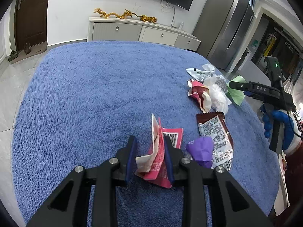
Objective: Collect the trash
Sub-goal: 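Grasp the pink wrapper with the left gripper while the right gripper grasps the green paper, then carry both items over the trash bin and open both grippers to drop them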
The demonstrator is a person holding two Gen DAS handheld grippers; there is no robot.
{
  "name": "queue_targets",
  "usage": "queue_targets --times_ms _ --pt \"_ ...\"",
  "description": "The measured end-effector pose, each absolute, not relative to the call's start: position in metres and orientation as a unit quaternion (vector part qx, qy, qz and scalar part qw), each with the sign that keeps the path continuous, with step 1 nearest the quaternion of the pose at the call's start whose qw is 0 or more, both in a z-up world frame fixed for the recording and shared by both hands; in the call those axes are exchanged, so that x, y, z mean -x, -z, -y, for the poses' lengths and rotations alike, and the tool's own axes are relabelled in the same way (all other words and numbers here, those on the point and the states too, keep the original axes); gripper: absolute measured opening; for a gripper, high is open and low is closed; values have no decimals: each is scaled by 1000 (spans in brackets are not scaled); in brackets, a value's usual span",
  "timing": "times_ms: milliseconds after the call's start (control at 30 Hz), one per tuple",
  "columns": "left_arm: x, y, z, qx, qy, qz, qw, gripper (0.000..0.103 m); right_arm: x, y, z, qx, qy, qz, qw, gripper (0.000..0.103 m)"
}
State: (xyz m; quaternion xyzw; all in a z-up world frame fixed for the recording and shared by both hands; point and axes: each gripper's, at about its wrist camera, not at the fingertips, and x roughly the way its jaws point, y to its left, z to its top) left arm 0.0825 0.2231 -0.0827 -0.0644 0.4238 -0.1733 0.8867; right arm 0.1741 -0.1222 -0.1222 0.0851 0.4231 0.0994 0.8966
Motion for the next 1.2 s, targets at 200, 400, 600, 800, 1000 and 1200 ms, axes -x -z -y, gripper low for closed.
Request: queue_targets --times_ms 200,400,600,800,1000,1200 --pt "-81 82 -213 37 159 -423 891 27 -177 129 130 -113 -121 -424 890 33" --pt "-80 80 -212 49 139 -425 893 21 -156 119 132 -93 -119 -414 898 28" --pt "-64 68 -201 28 132 -408 903 16 -122 104 134 -71 -122 -399 906 27" --pt "-45 47 -196 3 115 -383 916 11 -85 99 137 -55 -130 -396 907 27" --pt "-27 26 -193 7 103 -363 926 7 -50 93 144 -49 -137 -389 910 27" --pt "-15 -6 -172 4 123 -336 934 7 -22 82 160 -56 -135 -372 917 27"
